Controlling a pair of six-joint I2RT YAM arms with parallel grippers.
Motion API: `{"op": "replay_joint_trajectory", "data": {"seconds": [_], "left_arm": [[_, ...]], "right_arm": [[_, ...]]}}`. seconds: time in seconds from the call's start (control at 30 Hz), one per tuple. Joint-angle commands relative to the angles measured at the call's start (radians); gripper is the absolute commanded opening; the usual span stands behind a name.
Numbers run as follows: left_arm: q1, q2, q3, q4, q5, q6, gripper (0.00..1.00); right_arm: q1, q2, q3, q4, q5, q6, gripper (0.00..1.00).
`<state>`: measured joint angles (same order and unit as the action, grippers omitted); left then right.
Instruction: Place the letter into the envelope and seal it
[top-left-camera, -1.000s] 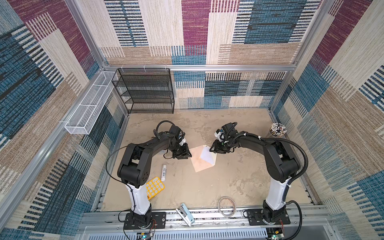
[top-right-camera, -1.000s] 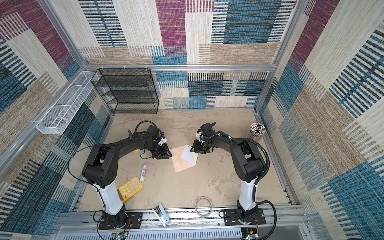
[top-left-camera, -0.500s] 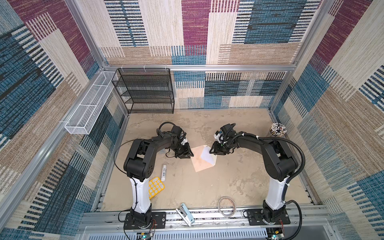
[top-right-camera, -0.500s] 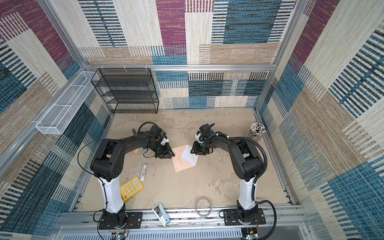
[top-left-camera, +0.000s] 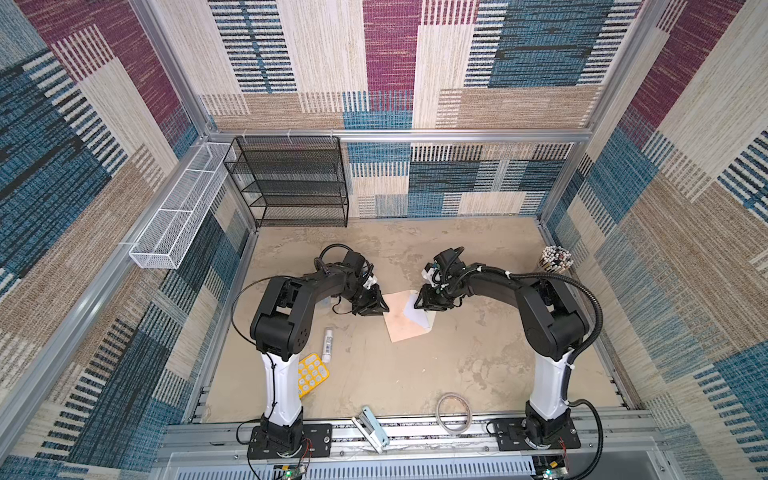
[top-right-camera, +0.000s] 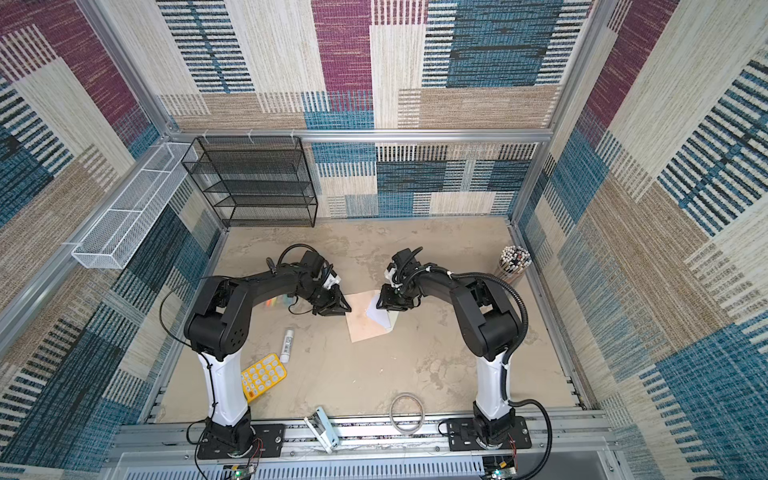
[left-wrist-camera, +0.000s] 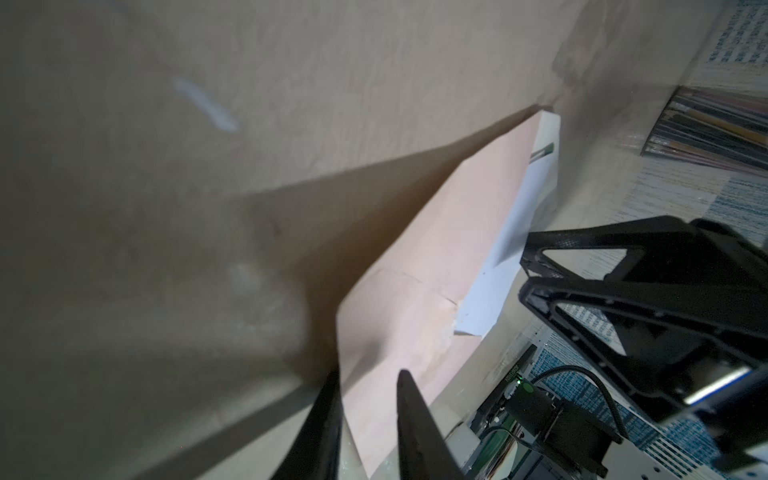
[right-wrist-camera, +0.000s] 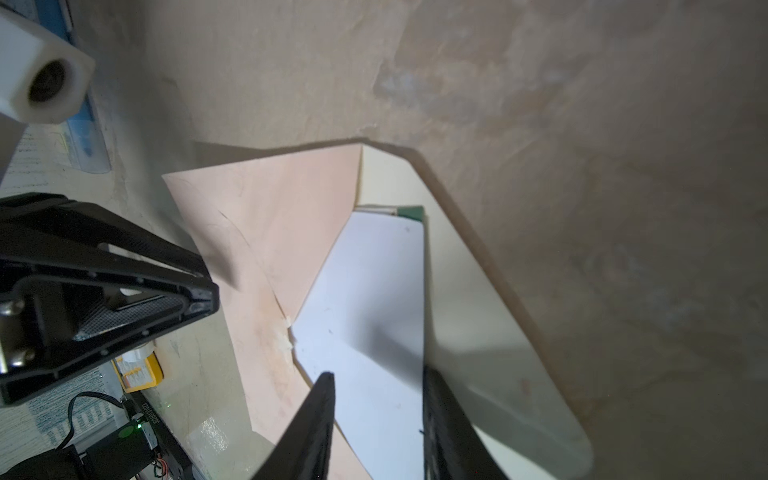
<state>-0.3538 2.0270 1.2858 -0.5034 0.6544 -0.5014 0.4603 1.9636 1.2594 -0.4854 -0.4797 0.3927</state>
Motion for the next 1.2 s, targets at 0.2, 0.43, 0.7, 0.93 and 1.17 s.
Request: {"op": "replay_joint_trajectory", "data": {"seconds": [0.2,0.43,0.7,0.93,1.17], "left_arm": [[-0.002,0.020,-0.006,-0.019,-0.084,-0.008,0.24],[-0.002,0.028,-0.005,-0.015,-0.084,-0.007,0.22],[-0.003,0.030,-0.001,-0.013,-0.084,-0.006,0.22],[-0.002,0.029,0.001,-0.027,-0.084,0.009,0.19],[-0.001,0.030,-0.011,-0.021,-0.052,0.020,0.13]], "right_arm": [[0.024,0.010,0.015,0.005,-0.010,0.022,0.38],[0.040,0.023,0.038,0.010,-0.027,0.029,0.39],[0.047,0.036,0.066,0.008,-0.035,0.035,0.39],[0.046,0.034,0.087,-0.028,0.007,0.010,0.39],[0.034,0.035,0.059,0.007,-0.002,0.014,0.26]]}}
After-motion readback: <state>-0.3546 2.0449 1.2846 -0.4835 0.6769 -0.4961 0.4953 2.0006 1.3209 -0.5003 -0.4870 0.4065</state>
